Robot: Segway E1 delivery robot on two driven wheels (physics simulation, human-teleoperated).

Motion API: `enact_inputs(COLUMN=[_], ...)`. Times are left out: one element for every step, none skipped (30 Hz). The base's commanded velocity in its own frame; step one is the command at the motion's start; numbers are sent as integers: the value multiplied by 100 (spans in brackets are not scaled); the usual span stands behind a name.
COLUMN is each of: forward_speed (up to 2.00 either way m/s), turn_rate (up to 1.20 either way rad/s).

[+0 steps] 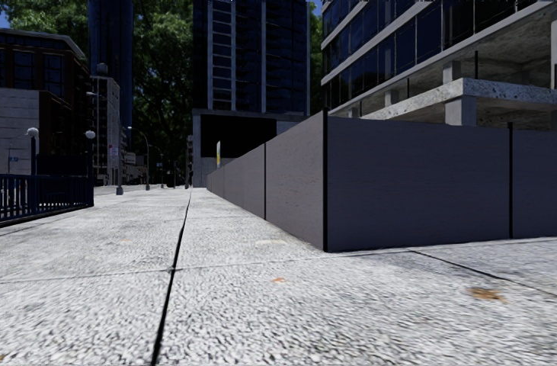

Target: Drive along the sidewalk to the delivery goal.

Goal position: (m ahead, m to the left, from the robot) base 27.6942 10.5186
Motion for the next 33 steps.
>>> enact_inputs(forward_speed=[79,79,79,79,79,79,79,79,79,79,79,85,97,103,103,106,108,108,109,110,110,110,116,137,159,159,178,188,191,192,192,200,200], turn_rate=[62,62,62,62,62,62,62,62,62,62,62,62,59,43,43,31,22,22,18,16,16,16,15,9,3,3,0,0,0,0,0,0,0])
